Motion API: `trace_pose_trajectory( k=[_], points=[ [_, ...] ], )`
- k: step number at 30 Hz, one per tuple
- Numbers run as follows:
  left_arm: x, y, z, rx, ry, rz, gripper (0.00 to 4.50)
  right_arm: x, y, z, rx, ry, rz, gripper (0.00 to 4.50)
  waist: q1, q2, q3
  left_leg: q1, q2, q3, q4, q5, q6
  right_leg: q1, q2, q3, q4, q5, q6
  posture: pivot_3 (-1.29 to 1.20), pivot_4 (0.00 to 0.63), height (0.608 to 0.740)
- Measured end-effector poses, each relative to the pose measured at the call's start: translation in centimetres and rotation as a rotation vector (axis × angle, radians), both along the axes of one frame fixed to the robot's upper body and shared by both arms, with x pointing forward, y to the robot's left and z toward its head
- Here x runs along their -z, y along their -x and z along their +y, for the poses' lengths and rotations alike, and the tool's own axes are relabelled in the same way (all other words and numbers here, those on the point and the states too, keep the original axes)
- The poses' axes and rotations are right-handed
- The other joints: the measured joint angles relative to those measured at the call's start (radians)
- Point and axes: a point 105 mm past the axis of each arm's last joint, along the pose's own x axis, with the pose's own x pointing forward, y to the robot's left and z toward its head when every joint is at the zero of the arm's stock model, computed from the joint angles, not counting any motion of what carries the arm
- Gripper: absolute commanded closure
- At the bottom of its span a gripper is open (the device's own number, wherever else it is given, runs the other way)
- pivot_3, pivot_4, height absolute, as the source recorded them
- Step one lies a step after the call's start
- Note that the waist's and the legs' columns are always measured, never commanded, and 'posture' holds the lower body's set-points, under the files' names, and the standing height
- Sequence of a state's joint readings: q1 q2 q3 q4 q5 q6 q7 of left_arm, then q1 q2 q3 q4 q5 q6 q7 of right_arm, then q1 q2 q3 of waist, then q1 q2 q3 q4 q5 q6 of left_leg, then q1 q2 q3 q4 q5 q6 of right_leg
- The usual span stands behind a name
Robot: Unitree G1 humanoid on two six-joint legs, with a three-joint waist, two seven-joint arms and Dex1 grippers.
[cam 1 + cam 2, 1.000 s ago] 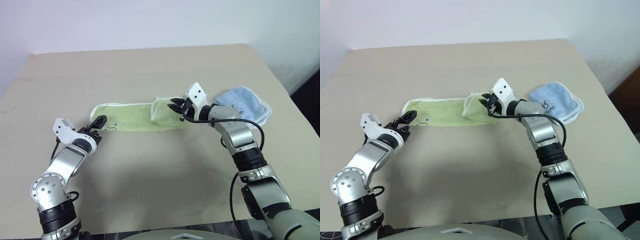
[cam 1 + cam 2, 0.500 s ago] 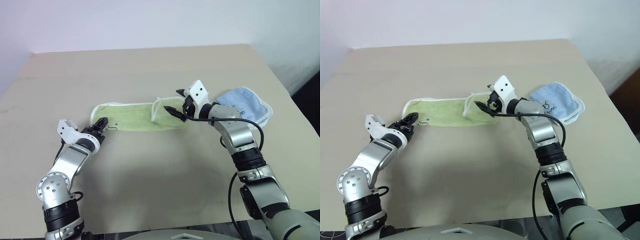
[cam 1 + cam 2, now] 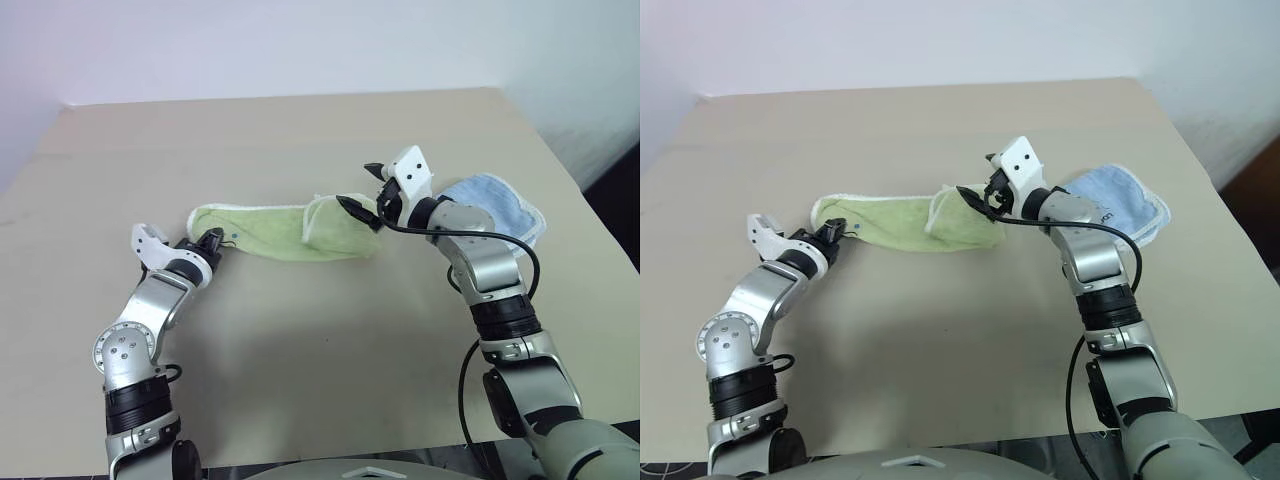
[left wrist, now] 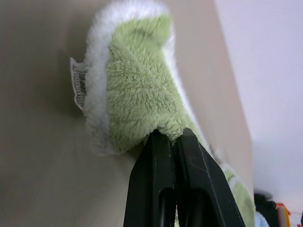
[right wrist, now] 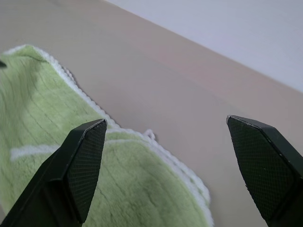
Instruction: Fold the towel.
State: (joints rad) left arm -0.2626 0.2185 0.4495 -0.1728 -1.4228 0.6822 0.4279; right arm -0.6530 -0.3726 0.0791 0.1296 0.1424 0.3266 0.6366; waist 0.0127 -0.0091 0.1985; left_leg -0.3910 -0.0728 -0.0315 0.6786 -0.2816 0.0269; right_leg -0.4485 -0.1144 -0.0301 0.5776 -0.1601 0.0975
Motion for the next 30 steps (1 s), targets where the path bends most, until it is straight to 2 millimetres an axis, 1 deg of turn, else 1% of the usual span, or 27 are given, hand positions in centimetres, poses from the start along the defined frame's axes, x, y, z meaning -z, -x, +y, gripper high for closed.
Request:
trace_pose_trajectory(
  k=[2,3,4,5,6,7,8,9,10,11,13,14,16,18,19,21,23,24,25,27,30],
  points=[
    [-0.7,0.1,0.3,-0.002,-0.028,-0.041,4.46,0.3,0.0,-0.5,0.019,-0.003,0.012,0.2,-0.001,0.0,0.0,0.0,0.0,0.0,0.0,0.0,0.0,0.0,0.0,0.0,0.0,0.0,0.0,0.0,0.15,0.731],
    [-1.0,0.2,0.2,0.01,-0.069,-0.066,4.46,0.4,0.0,-0.7,0.023,-0.002,0.016,0.2,-0.001,0.0,0.0,0.0,0.0,0.0,0.0,0.0,0.0,0.0,0.0,0.0,0.0,0.0,0.0,0.0,0.15,0.731],
    [-1.7,0.4,-0.1,0.045,-0.148,-0.099,4.46,0.6,0.1,-1.1,0.034,0.002,0.021,0.2,-0.001,-0.001,0.001,0.0,0.0,0.0,-0.001,0.0,0.0,-0.001,0.001,0.0,0.0,0.0,0.0,0.0,0.15,0.731],
    [-2.7,0.6,-0.6,0.094,-0.263,-0.15,4.46,1.1,0.1,-2.1,0.062,0.012,0.037,0.2,0.0,-0.002,0.001,-0.001,0.0,0.0,-0.001,0.0,0.0,-0.001,0.001,0.0,0.0,0.0,0.0,0.0,0.15,0.731],
    [-4.3,0.9,-1.0,0.147,-0.404,-0.221,4.46,1.8,0.1,-3.4,0.103,0.02,0.062,0.2,0.002,-0.002,0.001,-0.002,0.0,0.0,-0.001,0.0,0.0,-0.001,0.0,-0.001,0.0,-0.002,-0.003,0.0,0.15,0.731],
    [-5.4,1.1,-1.6,0.183,-0.491,-0.276,4.46,2.3,0.1,-4.4,0.135,0.024,0.079,0.2,0.002,-0.001,0.001,-0.001,-0.001,0.001,-0.001,0.0,0.0,-0.001,-0.001,0.0,0.0,-0.002,-0.003,0.0,0.15,0.731],
    [-6.2,1.2,-2.3,0.221,-0.572,-0.32,4.46,2.6,0.1,-5.0,0.158,0.026,0.089,0.2,0.001,-0.001,0.001,-0.001,-0.001,0.001,-0.001,0.0,0.0,-0.001,-0.001,0.001,-0.001,-0.002,-0.003,0.0,0.15,0.731],
    [-6.5,1.2,-3.6,0.29,-0.675,-0.362,4.46,2.8,0.0,-5.5,0.179,0.021,0.097,0.2,-0.001,-0.001,0.001,-0.001,-0.001,0.002,-0.001,-0.001,0.0,-0.001,-0.001,0.001,-0.001,-0.002,-0.003,0.0,0.15,0.731],
    [-6.3,1.2,-5.0,0.359,-0.763,-0.385,4.46,2.7,0.0,-5.7,0.192,0.016,0.096,0.2,-0.001,-0.001,0.001,-0.001,-0.001,0.002,-0.001,-0.001,0.0,0.0,-0.001,0.001,-0.001,-0.002,-0.003,0.0,0.15,0.731],
    [-5.6,1.4,-6.6,0.446,-0.847,-0.402,4.46,2.6,-0.1,-5.9,0.202,0.011,0.092,0.2,-0.003,-0.001,0.001,0.0,-0.001,0.002,-0.001,-0.001,0.0,0.0,-0.001,0.001,-0.001,-0.002,-0.003,0.0,0.15,0.731],
    [-4.0,1.7,-8.9,0.57,-0.938,-0.415,4.46,2.5,-0.2,-6.3,0.224,0.005,0.092,0.2,-0.007,-0.001,0.002,0.0,0.001,0.002,-0.003,0.0,0.001,-0.001,0.0,0.001,-0.001,-0.002,-0.003,0.0,0.15,0.731],
    [-3.4,1.5,-10.0,0.623,-0.999,-0.426,4.46,2.6,-0.3,-6.7,0.244,0.0,0.095,0.2,-0.005,-0.001,0.002,-0.001,0.001,0.001,-0.003,0.0,0.001,-0.001,0.0,0.0,-0.001,-0.002,-0.003,0.0,0.15,0.731],
    [-2.4,1.5,-13.7,0.792,-1.166,-0.506,4.46,2.6,-0.6,-7.0,0.275,-0.011,0.093,0.2,0.002,-0.001,0.002,-0.001,0.001,0.001,-0.003,0.0,0.001,-0.002,0.001,0.0,-0.001,-0.002,-0.003,0.0,0.15,0.731],
    [-1.7,1.8,-16.0,0.891,-1.257,-0.567,4.46,2.6,-0.6,-7.1,0.289,-0.014,0.093,0.2,-0.001,-0.001,0.002,-0.002,0.0,0.002,-0.003,0.0,0.002,-0.001,0.0,0.0,-0.002,-0.002,-0.003,0.0,0.15,0.731],
    [-1.0,1.8,-16.6,0.921,-1.288,-0.567,4.46,2.6,-0.6,-7.3,0.3,-0.017,0.096,0.2,-0.003,-0.001,0.002,-0.002,0.0,0.002,-0.003,-0.001,0.002,-0.002,0.0,0.001,-0.003,-0.002,-0.003,0.0,0.15,0.731],
    [0.8,1.4,-16.8,0.961,-1.34,-0.528,4.46,2.7,-0.4,-7.6,0.317,-0.021,0.097,0.2,-0.007,-0.001,0.002,-0.002,0.0,0.002,-0.005,-0.001,0.003,-0.003,0.0,0.001,-0.003,0.0,0.0,0.0,0.15,0.731],
    [1.5,1.2,-16.7,0.969,-1.373,-0.511,4.46,2.8,-0.3,-7.7,0.323,-0.022,0.097,0.2,-0.007,-0.001,0.002,-0.002,0.001,0.002,-0.006,0.0,0.002,-0.005,0.0,0.001,-0.002,0.0,0.001,0.0,0.15,0.731],
    [1.5,1.2,-16.9,0.973,-1.376,-0.52,4.03,2.8,-0.3,-7.7,0.327,-0.022,0.096,0.2,-0.005,-0.001,0.002,-0.002,0.001,0.002,-0.007,0.0,0.002,-0.006,0.0,0.001,-0.002,0.0,0.001,0.0,0.15,0.731],
    [1.4,1.2,-17.2,0.98,-1.363,-0.53,3.8,2.8,0.0,-7.8,0.333,-0.022,0.094,0.2,-0.001,-0.001,0.002,-0.002,0.001,0.002,-0.009,0.0,0.001,-0.006,0.0,0.001,-0.002,0.0,0.001,0.0,0.15,0.731],
    [1.4,1.4,-17.5,0.986,-1.331,-0.54,3.16,3.1,0.3,-7.9,0.338,-0.02,0.099,0.2,0.001,-0.001,0.002,-0.002,0.001,0.002,-0.009,0.001,0.001,-0.006,0.0,0.001,-0.002,0.0,0.001,0.0,0.15,0.731],
    [1.1,1.3,-17.2,0.976,-1.302,-0.542,2.19,3.4,0.5,-8.0,0.346,-0.018,0.112,0.2,-0.001,-0.001,0.002,-0.002,0.0,0.002,-0.009,0.001,0.001,-0.006,-0.001,0.001,-0.002,0.0,0.001,0.0,0.15,0.731]
  ],
)
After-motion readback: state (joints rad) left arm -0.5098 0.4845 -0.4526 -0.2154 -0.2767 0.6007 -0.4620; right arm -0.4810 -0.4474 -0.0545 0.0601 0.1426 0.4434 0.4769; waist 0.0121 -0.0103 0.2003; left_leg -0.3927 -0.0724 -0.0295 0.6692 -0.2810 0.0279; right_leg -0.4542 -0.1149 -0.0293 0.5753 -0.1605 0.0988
